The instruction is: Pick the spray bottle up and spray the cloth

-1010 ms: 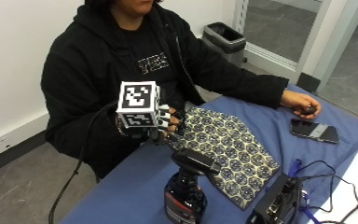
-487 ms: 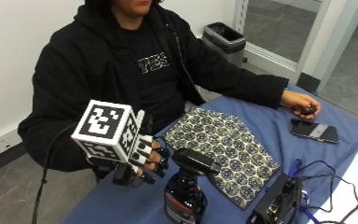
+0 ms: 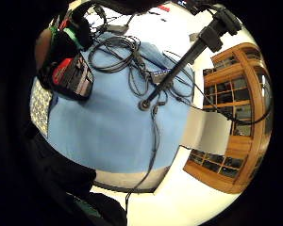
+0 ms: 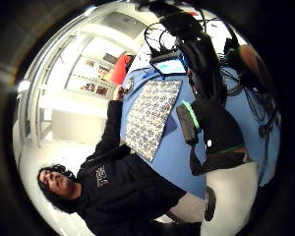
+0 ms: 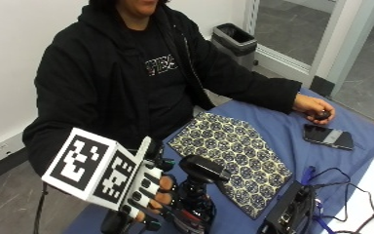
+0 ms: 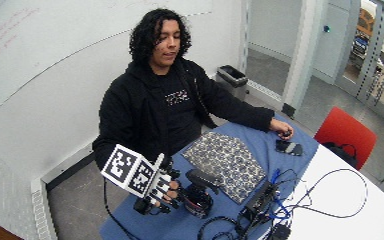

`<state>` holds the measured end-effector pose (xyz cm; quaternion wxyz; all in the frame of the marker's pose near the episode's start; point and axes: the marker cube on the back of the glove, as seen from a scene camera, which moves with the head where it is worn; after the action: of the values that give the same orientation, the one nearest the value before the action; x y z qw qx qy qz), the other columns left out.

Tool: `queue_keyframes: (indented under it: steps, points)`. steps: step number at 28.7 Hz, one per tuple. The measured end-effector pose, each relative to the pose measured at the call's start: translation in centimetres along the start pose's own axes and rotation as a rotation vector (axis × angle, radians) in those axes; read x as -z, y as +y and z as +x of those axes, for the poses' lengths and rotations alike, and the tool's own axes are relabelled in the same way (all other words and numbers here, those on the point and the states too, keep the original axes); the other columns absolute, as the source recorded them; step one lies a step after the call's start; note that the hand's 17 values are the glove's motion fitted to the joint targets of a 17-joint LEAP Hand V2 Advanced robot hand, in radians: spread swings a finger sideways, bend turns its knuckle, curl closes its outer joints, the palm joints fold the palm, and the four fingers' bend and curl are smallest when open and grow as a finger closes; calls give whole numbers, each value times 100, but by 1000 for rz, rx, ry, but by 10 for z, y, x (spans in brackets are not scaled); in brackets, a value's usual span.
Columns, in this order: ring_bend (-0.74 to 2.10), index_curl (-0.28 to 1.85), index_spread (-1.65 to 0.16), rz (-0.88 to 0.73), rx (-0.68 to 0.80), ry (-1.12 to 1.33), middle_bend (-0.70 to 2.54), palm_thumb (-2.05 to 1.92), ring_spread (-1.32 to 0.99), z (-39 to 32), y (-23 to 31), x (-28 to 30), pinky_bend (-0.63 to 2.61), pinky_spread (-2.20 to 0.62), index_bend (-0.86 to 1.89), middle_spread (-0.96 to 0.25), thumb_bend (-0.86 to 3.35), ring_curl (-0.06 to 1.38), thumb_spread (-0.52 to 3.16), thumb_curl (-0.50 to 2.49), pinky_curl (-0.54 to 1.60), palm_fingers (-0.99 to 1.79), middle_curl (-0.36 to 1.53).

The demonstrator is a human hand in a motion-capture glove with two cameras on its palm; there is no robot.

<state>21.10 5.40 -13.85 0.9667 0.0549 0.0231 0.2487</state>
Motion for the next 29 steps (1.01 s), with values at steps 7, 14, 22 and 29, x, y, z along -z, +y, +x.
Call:
queue_keyframes:
  steps: [7, 14, 22, 29]
  points:
    - [41, 27, -24, 43, -27, -296, 35, 61, -9, -2, -27, -12, 19, 12, 9, -4, 20, 37, 125, 29, 29, 83, 39]
    - [43, 25, -25, 107, 5, -553, 35, 67, -9, -10, -56, -25, 19, 13, 9, -4, 16, 38, 117, 31, 30, 81, 40]
    - [41, 29, -24, 227, -37, -874, 39, 79, -11, -25, -73, -40, 15, 7, 20, -6, 16, 36, 111, 35, 29, 104, 41]
    - [46, 36, -23, 340, -95, -1059, 47, 88, -14, -36, -92, -51, 20, -5, 25, -9, 14, 41, 101, 39, 30, 130, 46]
